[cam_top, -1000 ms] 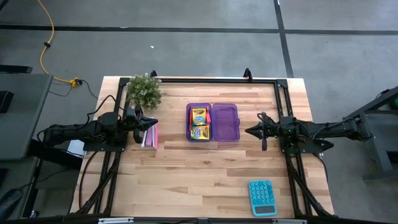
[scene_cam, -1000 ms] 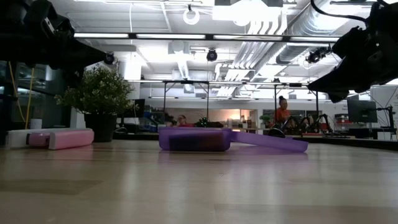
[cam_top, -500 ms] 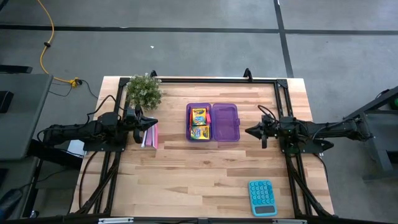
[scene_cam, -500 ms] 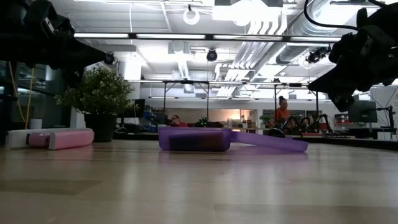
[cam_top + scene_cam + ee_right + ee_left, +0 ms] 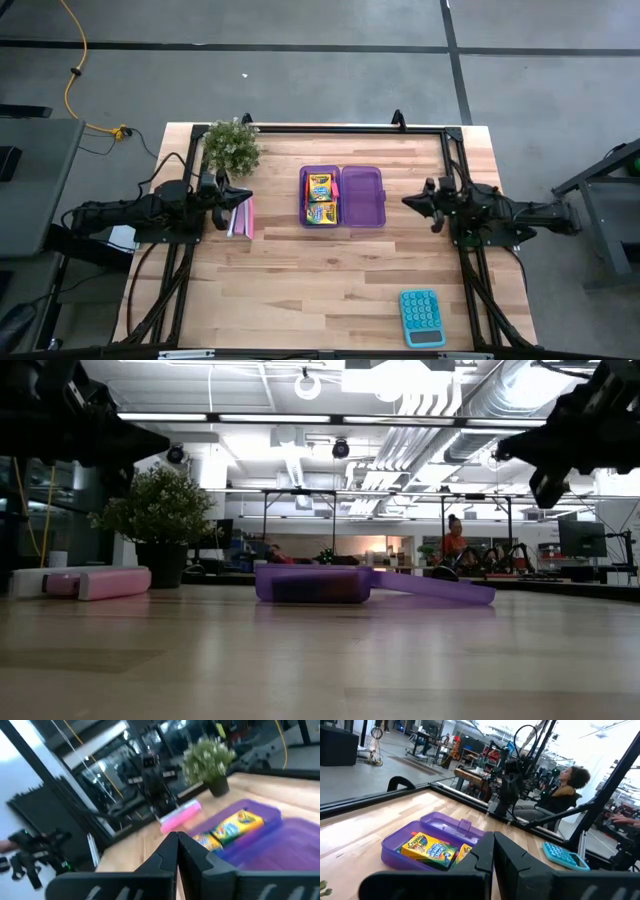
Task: Pick & place school supplies into a supply box
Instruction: Return to Home Position
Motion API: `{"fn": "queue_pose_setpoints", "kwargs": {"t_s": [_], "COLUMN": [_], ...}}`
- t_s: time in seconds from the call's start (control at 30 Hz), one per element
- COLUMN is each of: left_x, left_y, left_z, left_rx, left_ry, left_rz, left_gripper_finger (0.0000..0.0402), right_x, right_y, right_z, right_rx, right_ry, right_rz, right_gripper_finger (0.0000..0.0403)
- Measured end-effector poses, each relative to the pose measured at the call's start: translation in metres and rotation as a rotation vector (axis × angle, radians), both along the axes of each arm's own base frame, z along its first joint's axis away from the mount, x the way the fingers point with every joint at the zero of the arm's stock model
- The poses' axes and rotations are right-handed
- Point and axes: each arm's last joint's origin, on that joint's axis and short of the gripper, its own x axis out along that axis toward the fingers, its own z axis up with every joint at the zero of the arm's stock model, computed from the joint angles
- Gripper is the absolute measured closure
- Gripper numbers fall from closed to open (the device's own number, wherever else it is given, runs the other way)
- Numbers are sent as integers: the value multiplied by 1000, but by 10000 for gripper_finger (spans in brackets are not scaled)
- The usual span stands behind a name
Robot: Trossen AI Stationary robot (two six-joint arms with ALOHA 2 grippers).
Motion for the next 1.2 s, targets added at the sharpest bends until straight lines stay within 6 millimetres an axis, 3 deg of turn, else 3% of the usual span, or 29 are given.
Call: {"fn": "queue_pose_setpoints", "kwargs": {"t_s": [1.2], "left_x": [0], "left_y": [0], "left_z": [0], "left_rx": [1], "left_ry": [-5], "left_rz": [0], "left_gripper_finger": [402], "right_x": [0], "right_y": [0], "right_z": [-1], "right_rx": [0], "right_ry": [14], "right_rz": [0], "right_gripper_finger": [402]}}
